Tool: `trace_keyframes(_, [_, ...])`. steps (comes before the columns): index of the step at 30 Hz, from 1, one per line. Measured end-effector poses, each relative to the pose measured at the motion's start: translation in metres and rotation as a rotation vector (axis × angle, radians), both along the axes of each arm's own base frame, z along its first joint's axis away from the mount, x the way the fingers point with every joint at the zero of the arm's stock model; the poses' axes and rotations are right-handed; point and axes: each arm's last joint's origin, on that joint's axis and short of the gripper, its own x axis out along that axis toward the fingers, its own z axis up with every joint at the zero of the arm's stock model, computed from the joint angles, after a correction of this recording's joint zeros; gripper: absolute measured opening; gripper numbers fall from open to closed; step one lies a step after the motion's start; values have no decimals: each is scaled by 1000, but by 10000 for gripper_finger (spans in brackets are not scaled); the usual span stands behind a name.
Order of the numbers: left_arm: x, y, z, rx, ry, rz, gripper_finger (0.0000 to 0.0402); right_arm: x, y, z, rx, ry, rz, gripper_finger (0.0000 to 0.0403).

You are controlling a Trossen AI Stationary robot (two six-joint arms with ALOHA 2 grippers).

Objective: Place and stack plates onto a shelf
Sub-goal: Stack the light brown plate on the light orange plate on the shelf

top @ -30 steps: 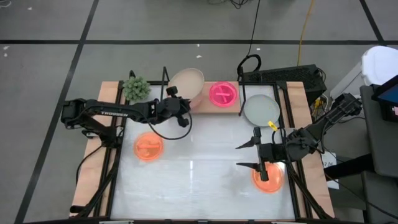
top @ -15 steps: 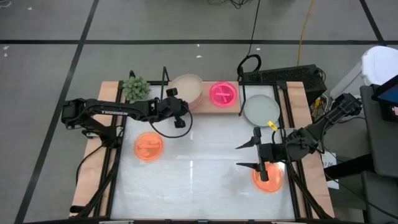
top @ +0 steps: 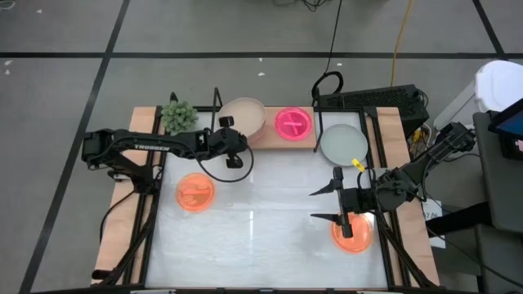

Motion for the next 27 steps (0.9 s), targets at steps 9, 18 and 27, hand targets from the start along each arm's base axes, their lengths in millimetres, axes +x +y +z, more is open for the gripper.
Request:
trace_keyframes(9, [-2,6,-1,-18,6,-5,44,0,0,0,0,0,0,240])
trace_keyframes(18, [-4,13,-2,-63,6,0,44,0,0,0,0,0,0,240])
trace_keyframes(27, [-3,17,-7,-140,12,-86,45,0,0,0,0,0,0,240])
